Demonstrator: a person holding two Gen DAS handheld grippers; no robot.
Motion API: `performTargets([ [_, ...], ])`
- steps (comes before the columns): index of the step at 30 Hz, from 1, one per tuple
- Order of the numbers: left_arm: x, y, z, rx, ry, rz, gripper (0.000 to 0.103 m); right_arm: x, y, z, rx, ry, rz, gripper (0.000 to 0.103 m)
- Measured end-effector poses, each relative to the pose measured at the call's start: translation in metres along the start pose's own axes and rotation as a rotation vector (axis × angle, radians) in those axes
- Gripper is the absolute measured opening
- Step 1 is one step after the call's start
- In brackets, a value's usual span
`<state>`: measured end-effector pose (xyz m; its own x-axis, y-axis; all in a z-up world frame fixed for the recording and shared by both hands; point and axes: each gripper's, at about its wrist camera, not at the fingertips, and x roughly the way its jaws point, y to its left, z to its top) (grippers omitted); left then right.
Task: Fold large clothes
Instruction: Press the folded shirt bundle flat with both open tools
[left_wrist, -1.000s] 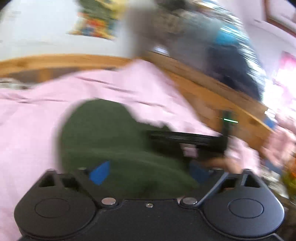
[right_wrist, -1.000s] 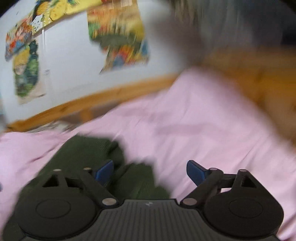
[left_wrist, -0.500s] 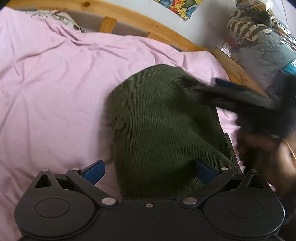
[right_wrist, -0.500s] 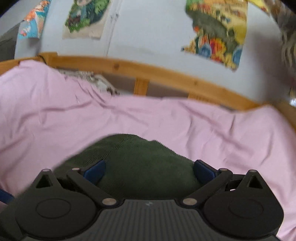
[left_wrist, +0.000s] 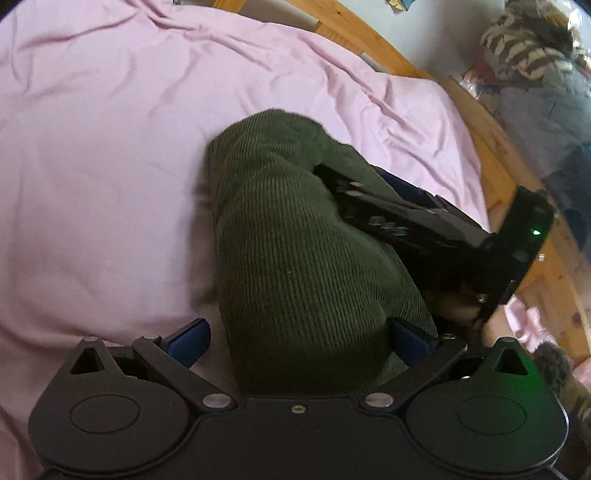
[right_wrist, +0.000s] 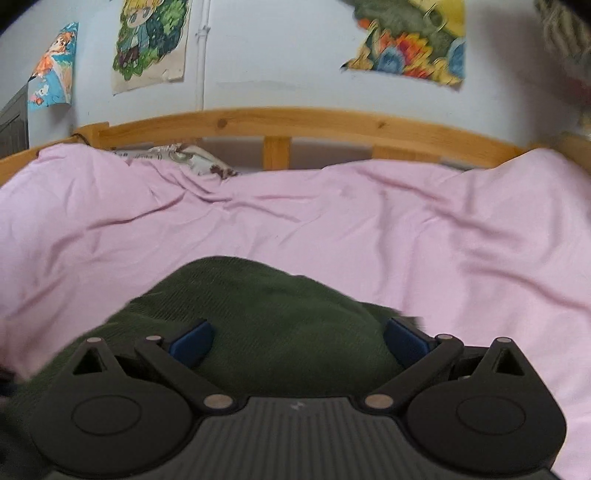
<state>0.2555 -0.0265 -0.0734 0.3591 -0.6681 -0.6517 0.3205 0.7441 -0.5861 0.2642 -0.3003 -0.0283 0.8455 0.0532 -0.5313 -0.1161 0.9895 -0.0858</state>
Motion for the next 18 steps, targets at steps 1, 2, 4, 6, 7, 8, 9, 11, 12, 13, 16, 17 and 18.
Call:
performTargets([
  [1,-0.004,0.000,-0.002,-0.002,-0.008,-0.004,0.103,-0.020,-0.001,0.002,0.003,-0.002,-0.038,0.102],
  [2,-0.008,-0.001,-0.003,0.004,-0.018,-0.003,0.103,-0.039,-0.002,0.002,0.009,-0.003,-0.058,0.103],
  [4,-0.019,-0.009,-0.006,0.039,-0.057,0.028,0.102,-0.075,-0.005,-0.005,0.043,-0.006,-0.078,0.103],
  [6,-0.027,-0.017,-0.008,0.069,-0.076,0.036,0.102,-0.100,-0.005,-0.024,0.091,0.001,-0.098,0.103],
  [7,-0.030,-0.020,-0.008,0.078,-0.077,0.026,0.102,-0.104,-0.003,-0.033,0.104,0.012,-0.118,0.103],
  [8,-0.032,-0.023,-0.010,0.083,-0.071,0.016,0.102,-0.104,-0.001,-0.046,0.108,0.032,-0.153,0.103],
  [9,-0.033,-0.026,-0.012,0.089,-0.063,0.007,0.102,-0.101,0.000,-0.058,0.104,0.055,-0.194,0.103],
  [11,-0.033,-0.030,-0.019,0.114,-0.040,0.014,0.102,-0.088,0.002,-0.082,0.100,0.123,-0.293,0.103],
  [12,-0.031,-0.032,-0.022,0.126,-0.038,0.031,0.102,-0.083,0.000,-0.087,0.121,0.144,-0.279,0.103],
  [13,-0.031,-0.032,-0.025,0.134,-0.040,0.039,0.102,-0.078,-0.003,-0.087,0.145,0.160,-0.265,0.103],
  [16,-0.022,-0.027,-0.028,0.134,0.000,0.057,0.103,-0.069,-0.016,-0.087,0.215,0.167,-0.220,0.103],
  [17,-0.019,-0.023,-0.028,0.114,0.005,0.048,0.103,-0.068,-0.021,-0.089,0.237,0.168,-0.204,0.103],
  [18,-0.016,-0.020,-0.028,0.094,0.010,0.036,0.103,-0.067,-0.025,-0.090,0.257,0.171,-0.192,0.103],
])
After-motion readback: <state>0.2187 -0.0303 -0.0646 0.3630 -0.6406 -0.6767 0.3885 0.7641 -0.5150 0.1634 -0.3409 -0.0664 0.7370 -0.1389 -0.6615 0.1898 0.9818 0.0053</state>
